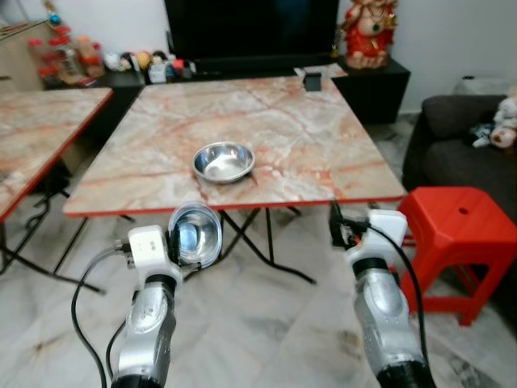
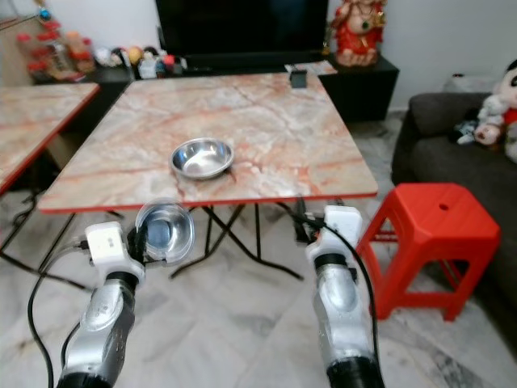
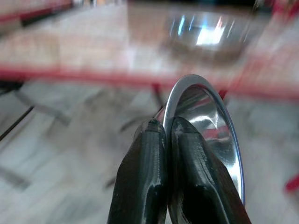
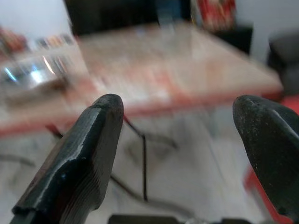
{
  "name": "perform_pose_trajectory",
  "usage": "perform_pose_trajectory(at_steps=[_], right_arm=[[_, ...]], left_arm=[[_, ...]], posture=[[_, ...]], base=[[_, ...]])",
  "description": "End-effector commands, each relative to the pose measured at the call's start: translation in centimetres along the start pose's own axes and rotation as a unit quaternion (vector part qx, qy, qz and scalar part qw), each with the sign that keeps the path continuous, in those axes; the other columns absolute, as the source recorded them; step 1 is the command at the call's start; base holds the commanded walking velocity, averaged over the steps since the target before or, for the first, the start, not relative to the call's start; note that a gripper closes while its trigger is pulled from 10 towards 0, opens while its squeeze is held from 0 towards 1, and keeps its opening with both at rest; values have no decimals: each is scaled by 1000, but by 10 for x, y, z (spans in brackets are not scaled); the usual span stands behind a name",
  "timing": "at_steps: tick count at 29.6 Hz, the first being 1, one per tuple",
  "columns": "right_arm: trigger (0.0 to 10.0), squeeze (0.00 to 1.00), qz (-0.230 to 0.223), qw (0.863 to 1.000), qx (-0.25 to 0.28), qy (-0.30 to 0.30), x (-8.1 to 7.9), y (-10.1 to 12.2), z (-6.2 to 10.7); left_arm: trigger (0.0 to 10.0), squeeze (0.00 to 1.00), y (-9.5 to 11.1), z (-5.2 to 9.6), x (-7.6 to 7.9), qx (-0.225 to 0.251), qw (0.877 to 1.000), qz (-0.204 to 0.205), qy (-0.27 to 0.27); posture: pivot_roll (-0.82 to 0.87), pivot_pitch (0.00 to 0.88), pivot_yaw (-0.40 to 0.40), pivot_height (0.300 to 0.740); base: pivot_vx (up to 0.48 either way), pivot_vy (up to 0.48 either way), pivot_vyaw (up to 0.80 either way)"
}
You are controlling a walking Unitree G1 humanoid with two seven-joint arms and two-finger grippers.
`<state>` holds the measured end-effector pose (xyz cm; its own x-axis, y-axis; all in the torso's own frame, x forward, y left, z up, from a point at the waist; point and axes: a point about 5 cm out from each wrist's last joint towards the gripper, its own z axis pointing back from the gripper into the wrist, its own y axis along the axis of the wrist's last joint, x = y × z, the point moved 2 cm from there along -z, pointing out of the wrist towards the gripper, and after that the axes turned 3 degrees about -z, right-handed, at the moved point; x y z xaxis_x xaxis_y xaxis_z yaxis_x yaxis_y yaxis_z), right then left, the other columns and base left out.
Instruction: Setting the table
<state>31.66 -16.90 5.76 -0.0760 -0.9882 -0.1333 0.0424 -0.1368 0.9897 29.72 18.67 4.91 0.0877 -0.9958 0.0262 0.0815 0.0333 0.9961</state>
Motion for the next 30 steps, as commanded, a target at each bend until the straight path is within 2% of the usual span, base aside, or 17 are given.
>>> perform_pose_trajectory(at_steps=[1, 3, 4, 7, 8, 9, 10, 12, 13, 14, 16, 21, 27, 30], right_arm=[[10000, 0, -13, 999, -42, -13, 6, -22, 6], [10000, 0, -17, 997, -76, -28, 15, -38, 12], [10000, 0, -16, 992, -116, -43, 25, -55, 21], [10000, 0, -10, 984, -165, -60, 36, -77, 36], [10000, 0, -9, 983, -174, -64, 38, -81, 39], [10000, 0, -9, 983, -174, -64, 38, -81, 39], [10000, 0, -17, 979, -190, -75, 44, -89, 46], [10000, 0, -6, 970, -227, -83, 52, -104, 60], [10000, 0, -6, 970, -227, -83, 52, -104, 60], [10000, 0, -5, 965, -245, -89, 56, -112, 68], [10000, 0, -5, 961, -261, -95, 59, -119, 75], [10000, 0, -14, 946, -303, -117, 67, -135, 96], [10000, 0, -19, 940, -319, -118, 66, -141, 103], [10000, 0, -21, 936, -330, -122, 66, -145, 108]], left_arm=[[10000, 0, -26, 10, -19, -49, 998, -20, 16], [10000, 0, -45, 18, -30, -90, 995, -31, 28], [10000, 0, -71, 31, -40, -154, 987, -20, 41], [10000, 0, -112, 61, -52, -258, 965, -23, 47], [10000, 0, -118, 68, -53, -276, 960, -23, 47], [10000, 0, -118, 68, -53, -276, 960, -23, 47], [10000, 0, -130, 82, -56, -305, 951, -29, 45], [10000, 0, -146, 101, -60, -356, 933, -39, 47], [10000, 0, -146, 101, -60, -356, 933, -39, 47], [10000, 0, -152, 109, -61, -374, 925, -41, 49], [10000, 0, -157, 115, -62, -389, 919, -39, 53], [10000, 0, -162, 119, -59, -403, 913, -37, 47], [10000, 0, -161, 116, -56, -401, 914, -37, 45], [10000, 0, -156, 110, -57, -378, 924, -31, 54]], posture=[[-42, 0, 19, 740], [-41, 0, 23, 740], [-40, 0, 27, 740], [-49, 0, 28, 740], [-51, 0, 30, 740], [-51, 0, 30, 740], [-54, 0, 31, 740], [-54, 0, 35, 740], [-54, 0, 35, 740], [-52, 0, 33, 740], [-58, 0, 36, 740], [-69, 0, 42, 740], [-67, 0, 39, 740], [-61, 0, 33, 740]], base=[[0, 0, 0], [0, 0, 0], [0, 0, 0], [0, 0, 0], [0, 0, 0], [0, 0, 0], [304, 0, 0], [339, 0, 0], [375, 0, 0], [480, 0, 0], [480, 0, 0], [480, 0, 0], [437, 0, 0], [385, 0, 0]])
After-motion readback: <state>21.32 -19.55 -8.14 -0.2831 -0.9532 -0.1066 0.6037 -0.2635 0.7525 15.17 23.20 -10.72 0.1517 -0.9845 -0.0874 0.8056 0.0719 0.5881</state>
